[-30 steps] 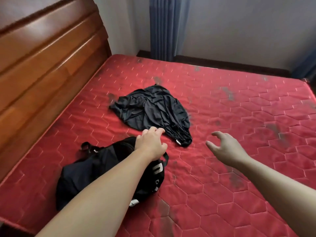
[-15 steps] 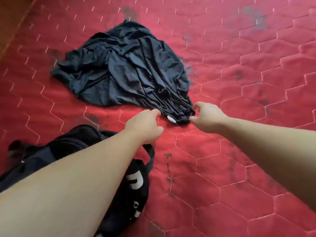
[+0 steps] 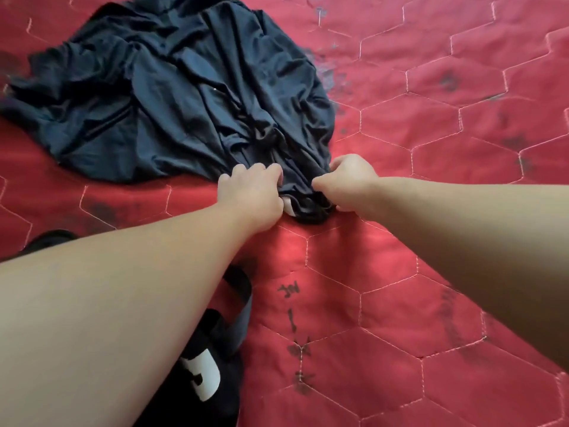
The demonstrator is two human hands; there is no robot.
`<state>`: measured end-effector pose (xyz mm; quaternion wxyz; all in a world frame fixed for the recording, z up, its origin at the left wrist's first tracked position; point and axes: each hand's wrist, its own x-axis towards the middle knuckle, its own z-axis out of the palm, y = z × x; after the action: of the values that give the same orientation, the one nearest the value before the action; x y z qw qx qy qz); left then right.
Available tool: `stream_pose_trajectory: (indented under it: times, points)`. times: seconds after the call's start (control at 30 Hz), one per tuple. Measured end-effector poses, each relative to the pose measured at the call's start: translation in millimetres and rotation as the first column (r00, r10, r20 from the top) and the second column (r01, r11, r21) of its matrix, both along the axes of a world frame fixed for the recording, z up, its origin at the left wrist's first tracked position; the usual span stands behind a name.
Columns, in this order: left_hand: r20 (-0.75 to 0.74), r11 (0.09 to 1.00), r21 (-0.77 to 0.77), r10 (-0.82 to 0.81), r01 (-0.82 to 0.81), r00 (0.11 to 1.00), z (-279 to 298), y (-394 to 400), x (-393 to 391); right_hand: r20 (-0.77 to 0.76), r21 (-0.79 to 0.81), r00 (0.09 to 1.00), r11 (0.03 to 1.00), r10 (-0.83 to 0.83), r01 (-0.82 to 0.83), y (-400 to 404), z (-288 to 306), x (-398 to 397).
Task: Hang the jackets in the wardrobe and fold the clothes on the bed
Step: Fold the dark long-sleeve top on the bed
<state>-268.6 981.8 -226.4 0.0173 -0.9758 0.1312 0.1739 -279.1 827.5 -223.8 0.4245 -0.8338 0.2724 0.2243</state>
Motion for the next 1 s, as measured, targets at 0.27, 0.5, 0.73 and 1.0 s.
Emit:
stream_pose_trajectory:
  times: [0.27, 0.5, 0.73, 1.0]
  points:
    - [-0.333, 0.989, -0.094, -0.137, 0.111, 0.933, 27, 6, -40, -0.055, 0.403, 0.832, 0.75, -0.552, 0.524, -50, 37, -31]
    - [-0.431, 0.97, -0.242, -0.092, -0.017, 0.898, 80, -55, -93, 0.126, 0.297, 0.785, 0.778, -0.607, 0.554, -129, 109, -54]
    - [-0.482, 0.991, 0.044, -0.087, 0.123, 0.872, 189, -71, -109, 0.233, 0.077, 0.841, 0.871, -0.489, 0.485, -215, 229, -90]
    - [0.025, 0.996, 0.029, 0.088, -0.089, 0.996, 382, -100, -79, 0.079, -0.574, 0.982, 0.813, 0.174, -0.098, -288, 377, -141]
